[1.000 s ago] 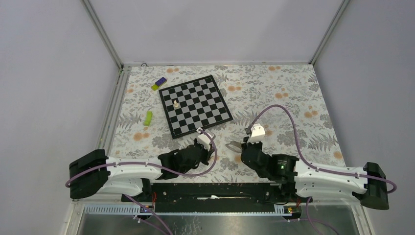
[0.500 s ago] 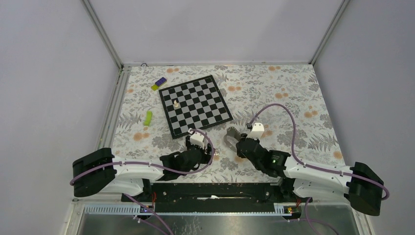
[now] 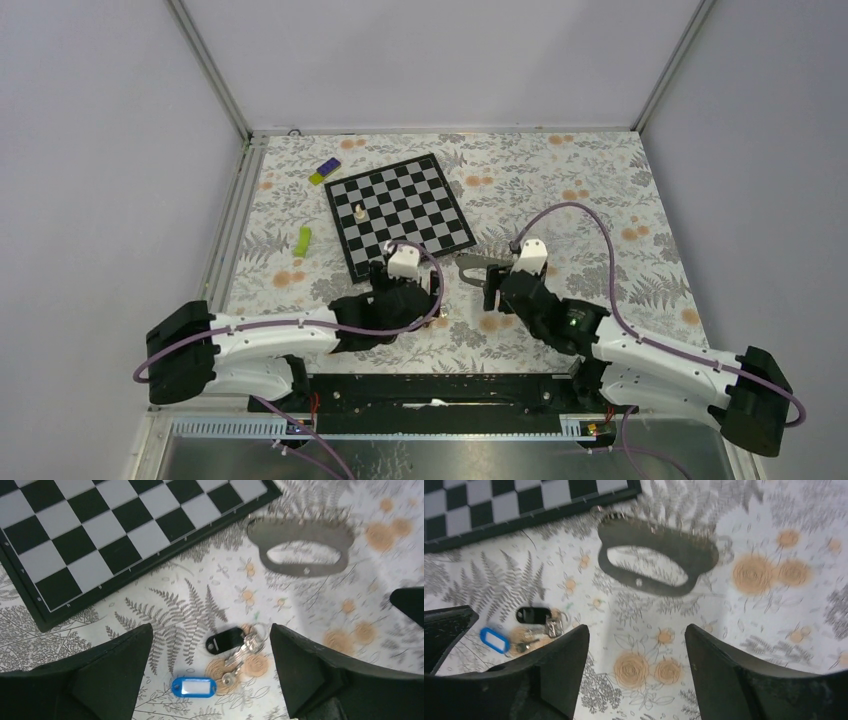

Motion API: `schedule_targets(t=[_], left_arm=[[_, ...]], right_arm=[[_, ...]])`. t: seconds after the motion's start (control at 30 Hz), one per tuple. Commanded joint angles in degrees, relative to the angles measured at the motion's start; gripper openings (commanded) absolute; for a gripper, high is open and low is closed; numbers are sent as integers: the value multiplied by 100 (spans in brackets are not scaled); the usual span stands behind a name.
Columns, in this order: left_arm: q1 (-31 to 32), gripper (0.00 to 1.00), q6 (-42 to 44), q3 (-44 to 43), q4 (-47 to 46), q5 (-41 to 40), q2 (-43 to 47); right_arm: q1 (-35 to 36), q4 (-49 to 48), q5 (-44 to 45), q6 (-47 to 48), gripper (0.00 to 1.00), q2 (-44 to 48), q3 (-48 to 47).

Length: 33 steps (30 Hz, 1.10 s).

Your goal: Remove the keys from the keyring

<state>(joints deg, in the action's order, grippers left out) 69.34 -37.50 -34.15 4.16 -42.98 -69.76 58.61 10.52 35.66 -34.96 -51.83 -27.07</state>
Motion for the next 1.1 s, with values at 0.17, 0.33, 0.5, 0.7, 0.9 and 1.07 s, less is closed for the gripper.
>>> schedule_targets(t=[0.17,0.33,0.5,0.7,0.9,1.07], left_arm=[[-1954,99,-567,-1290,1453,1513,978],[-2471,99,-200,-1993,1916,1681,1010],[-2472,99,-120,-2622,2619,1497,702],[-2469,99,-270,-2458,2591,1363,850],[-2473,99,-415,-2330,2693,1223,1060],[-2474,99,-352,-2321,2681,1181,1081]], right_arm=[[-1901,1407,-2452,668,92,-328,-2074],[-2693,1837,-3037,596,100,-494,-2615],[-2706,1979,-2866,552,100,-373,-2720],[-2706,2096,-2514,708,100,-142,-2642],[-2707,2396,-2340,785,100,-147,-2694],[-2705,2392,-2139,610,100,104,-2706]])
